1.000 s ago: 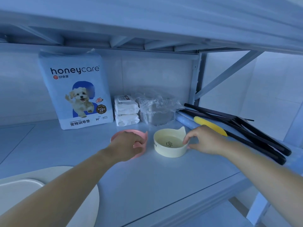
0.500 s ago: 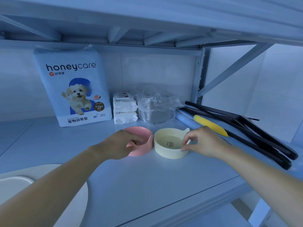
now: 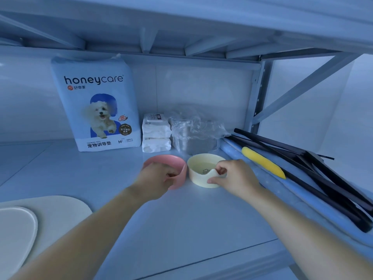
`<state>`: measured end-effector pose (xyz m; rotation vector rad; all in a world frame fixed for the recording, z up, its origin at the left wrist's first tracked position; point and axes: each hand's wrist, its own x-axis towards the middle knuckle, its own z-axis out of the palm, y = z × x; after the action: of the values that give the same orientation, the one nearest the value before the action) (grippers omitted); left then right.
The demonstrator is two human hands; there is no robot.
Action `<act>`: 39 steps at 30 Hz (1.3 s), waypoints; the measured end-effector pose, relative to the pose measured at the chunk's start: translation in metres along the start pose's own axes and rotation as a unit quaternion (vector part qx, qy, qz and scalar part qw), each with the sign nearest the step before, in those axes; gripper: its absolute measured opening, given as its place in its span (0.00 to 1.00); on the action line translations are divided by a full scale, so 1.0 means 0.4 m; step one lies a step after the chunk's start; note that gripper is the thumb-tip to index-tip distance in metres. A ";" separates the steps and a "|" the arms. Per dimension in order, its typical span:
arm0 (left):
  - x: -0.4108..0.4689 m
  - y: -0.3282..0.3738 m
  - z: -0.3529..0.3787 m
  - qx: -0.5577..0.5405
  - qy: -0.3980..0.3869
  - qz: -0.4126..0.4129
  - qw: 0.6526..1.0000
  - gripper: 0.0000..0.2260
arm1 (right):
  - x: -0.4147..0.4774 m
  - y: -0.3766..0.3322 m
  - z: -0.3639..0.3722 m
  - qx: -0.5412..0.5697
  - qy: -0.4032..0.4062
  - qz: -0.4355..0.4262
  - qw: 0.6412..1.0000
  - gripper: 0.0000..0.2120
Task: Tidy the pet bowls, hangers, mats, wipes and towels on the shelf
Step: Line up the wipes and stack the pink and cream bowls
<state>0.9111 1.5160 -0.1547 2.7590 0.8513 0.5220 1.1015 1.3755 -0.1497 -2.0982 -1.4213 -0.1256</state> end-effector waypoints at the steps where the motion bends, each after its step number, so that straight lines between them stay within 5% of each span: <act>1: 0.001 0.018 0.009 0.021 0.023 -0.036 0.999 0.09 | 0.013 -0.008 0.009 -0.008 0.011 0.003 1.000 0.19; 4: -0.001 0.057 0.045 0.032 0.063 -0.108 0.992 0.14 | 0.042 -0.025 0.042 -0.043 0.039 -0.008 0.998 0.20; 11: -0.021 0.021 0.077 -0.027 0.101 -0.079 0.991 0.16 | 0.048 0.005 0.075 -0.065 0.090 -0.046 0.993 0.07; 20: -0.042 -0.015 0.057 -0.070 0.109 -0.028 0.991 0.11 | 0.032 0.030 0.066 -0.005 0.086 -0.048 0.995 0.10; 39: -0.030 0.008 0.070 -0.050 0.171 -0.076 0.981 0.13 | 0.031 0.024 0.059 0.028 0.062 -0.012 0.998 0.09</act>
<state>0.9143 1.5037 -0.1827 2.5249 1.0669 0.9969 1.1094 1.3956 -0.1680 -1.9927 -1.3622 -0.2195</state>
